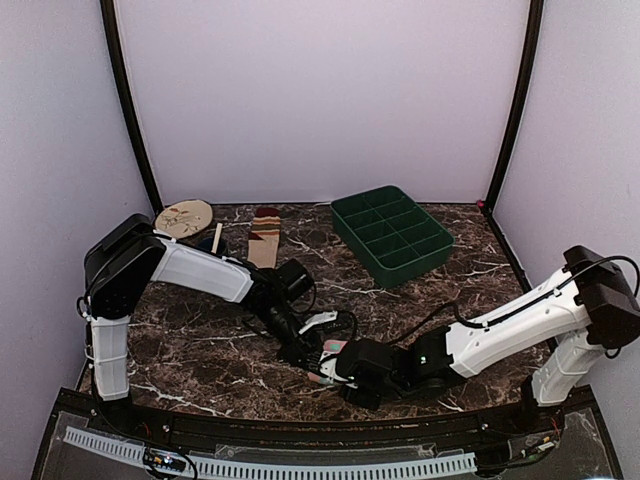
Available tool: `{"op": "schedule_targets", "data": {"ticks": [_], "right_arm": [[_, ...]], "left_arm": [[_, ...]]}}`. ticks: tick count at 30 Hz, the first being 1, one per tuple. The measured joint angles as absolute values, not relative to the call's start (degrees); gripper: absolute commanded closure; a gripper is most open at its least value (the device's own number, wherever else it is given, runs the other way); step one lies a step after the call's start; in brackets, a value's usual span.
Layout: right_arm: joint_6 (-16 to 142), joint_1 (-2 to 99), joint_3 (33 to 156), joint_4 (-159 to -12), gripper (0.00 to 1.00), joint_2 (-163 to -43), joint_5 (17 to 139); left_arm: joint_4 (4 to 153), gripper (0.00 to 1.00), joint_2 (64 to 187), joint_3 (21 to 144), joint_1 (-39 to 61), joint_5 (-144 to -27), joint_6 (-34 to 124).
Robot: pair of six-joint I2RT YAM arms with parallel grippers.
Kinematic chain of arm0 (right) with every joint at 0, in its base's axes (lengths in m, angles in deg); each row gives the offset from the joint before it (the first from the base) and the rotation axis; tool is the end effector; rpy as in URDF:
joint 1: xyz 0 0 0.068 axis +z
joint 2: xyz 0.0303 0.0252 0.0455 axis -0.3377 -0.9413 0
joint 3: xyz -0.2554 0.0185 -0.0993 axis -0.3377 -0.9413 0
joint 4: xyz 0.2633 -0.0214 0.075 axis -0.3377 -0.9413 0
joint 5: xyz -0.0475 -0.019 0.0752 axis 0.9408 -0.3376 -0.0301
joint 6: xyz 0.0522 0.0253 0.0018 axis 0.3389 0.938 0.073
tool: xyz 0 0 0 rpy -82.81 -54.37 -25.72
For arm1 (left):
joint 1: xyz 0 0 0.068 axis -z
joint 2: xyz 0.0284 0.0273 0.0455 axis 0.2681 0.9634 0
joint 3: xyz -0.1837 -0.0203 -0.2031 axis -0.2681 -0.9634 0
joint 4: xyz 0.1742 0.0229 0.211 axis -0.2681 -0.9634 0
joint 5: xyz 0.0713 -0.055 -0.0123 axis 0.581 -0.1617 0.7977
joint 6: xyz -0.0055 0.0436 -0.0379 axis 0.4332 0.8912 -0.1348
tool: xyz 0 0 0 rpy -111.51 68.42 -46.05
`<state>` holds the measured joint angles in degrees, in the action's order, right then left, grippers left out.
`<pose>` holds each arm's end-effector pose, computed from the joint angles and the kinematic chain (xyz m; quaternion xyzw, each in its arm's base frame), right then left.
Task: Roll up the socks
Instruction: Roll the sock at the center of the board.
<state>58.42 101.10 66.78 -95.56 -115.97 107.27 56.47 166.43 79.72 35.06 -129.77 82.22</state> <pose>0.0638 0.3185 0.1408 -0.5587 0.7588 0.0557 0.3301 0.2266 -0.3281 0.1104 0.6110 0.6374 -0.4629 0.0779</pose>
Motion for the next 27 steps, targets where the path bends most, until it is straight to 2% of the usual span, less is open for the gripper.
{"op": "schedule_targets", "data": {"ticks": [5, 10, 17, 21, 27], "right_arm": [[57.0, 100.7, 66.8, -94.4, 0.61, -117.0, 107.7], [56.1, 99.8, 66.8, -93.7, 0.75, -117.4, 107.1], [55.1, 98.7, 66.8, -92.7, 0.79, -117.8, 104.8], [54.9, 98.3, 67.0, -92.3, 0.9, -118.2, 103.6], [55.1, 96.9, 67.7, -92.3, 0.99, -118.6, 100.7]], "left_arm": [[56.2, 1.0, 166.6, 79.7, 34.8, -130.3, 82.0], [56.0, 1.0, 166.7, 79.7, 34.6, -130.7, 81.8], [55.4, 0.99, 166.8, 79.7, 34.2, -131.0, 81.5], [55.1, 0.92, 166.8, 79.7, 34.0, -131.0, 81.0], [54.5, 0.76, 166.8, 79.8, 33.3, -130.3, 78.9]]}}
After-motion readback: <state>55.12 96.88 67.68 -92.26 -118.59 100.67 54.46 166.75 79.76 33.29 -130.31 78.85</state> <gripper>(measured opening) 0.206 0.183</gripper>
